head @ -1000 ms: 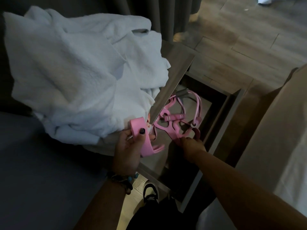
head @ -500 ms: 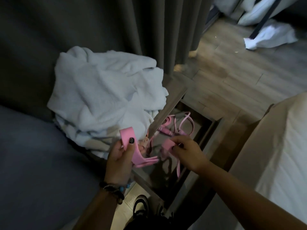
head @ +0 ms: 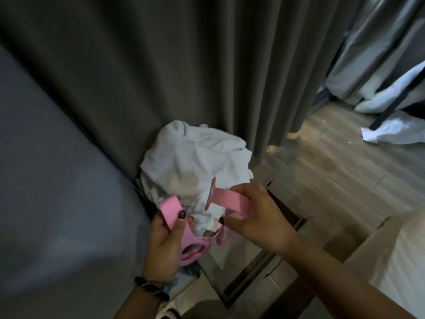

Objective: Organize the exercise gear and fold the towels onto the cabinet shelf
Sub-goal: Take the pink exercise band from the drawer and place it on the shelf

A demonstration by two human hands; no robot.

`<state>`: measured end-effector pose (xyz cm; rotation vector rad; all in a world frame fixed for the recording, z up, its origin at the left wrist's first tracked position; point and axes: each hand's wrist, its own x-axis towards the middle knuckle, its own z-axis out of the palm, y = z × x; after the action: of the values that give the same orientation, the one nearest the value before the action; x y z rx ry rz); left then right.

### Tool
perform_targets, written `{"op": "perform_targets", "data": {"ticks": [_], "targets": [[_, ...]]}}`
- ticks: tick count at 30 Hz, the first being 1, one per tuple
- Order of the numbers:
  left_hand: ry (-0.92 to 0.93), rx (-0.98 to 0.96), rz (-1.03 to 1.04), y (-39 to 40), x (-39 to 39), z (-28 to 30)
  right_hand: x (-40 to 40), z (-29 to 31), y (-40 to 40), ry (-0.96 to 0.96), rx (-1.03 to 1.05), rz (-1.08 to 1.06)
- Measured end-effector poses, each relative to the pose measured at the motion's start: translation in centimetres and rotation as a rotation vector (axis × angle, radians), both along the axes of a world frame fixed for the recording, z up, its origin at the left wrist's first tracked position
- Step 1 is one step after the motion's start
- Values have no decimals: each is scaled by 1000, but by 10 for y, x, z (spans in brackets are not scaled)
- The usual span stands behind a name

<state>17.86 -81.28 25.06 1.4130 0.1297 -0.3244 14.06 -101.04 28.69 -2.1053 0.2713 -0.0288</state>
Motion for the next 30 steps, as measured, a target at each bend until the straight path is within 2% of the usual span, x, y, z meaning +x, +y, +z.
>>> {"op": "perform_targets", "data": {"ticks": [4,9,14,18,21,24,28,30], "targets": [[-17,-92,42,17,-15,42,0,49,22,-202,-39,136],[-162,-46,52,47,-20,73,3,86,47,-232,6,309],[-203,-40,13,74,-41,88,-1,103,87,-185,283,387],[-222,-106,70,110,-66,101,-17,113,126,-160,542,396],[-264,-125,145,152,-82,122,-29,127,162,-167,648,405],[-299,-72,209,197,-93,144,-35,147,205,-160,689,470],[-476,106,250,257,-105,173,-41,166,260,-135,681,546],[-500,128,274,292,-113,178,-47,167,293,-128,679,585]]}}
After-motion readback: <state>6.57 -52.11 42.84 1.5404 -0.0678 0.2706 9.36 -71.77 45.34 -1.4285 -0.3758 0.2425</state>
